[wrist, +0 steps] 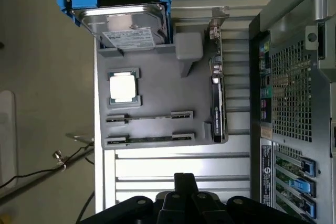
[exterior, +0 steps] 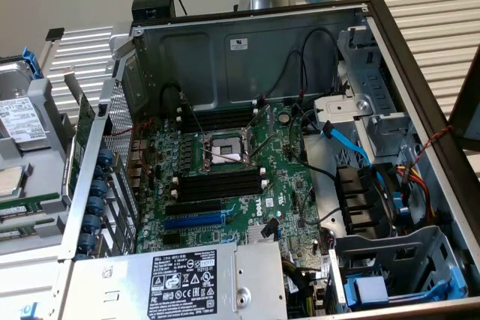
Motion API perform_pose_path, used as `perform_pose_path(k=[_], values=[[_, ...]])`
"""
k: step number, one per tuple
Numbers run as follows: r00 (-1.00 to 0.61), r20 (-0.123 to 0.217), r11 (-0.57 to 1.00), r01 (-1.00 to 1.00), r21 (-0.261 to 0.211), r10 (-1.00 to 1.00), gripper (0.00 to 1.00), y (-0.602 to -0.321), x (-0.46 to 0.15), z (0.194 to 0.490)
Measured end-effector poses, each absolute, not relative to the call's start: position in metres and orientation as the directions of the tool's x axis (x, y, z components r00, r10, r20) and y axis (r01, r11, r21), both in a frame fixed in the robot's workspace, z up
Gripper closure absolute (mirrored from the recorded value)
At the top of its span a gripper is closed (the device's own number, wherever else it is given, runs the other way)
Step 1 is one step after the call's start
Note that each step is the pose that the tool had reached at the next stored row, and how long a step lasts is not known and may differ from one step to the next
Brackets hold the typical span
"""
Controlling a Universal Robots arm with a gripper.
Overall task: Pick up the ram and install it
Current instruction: 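Pick up the ram and move it above insertion slot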
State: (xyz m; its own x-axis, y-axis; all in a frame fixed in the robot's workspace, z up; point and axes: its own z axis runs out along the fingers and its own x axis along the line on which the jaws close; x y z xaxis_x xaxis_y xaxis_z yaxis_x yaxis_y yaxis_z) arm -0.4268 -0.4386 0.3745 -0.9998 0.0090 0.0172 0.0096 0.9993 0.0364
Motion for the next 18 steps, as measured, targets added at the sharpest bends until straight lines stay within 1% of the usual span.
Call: perform_pose_path(k=[18], values=[[-0.950, 0.017, 0.949, -0.312, 0.036, -0.313, 0.89, -0.439, -0.428, 0.363]])
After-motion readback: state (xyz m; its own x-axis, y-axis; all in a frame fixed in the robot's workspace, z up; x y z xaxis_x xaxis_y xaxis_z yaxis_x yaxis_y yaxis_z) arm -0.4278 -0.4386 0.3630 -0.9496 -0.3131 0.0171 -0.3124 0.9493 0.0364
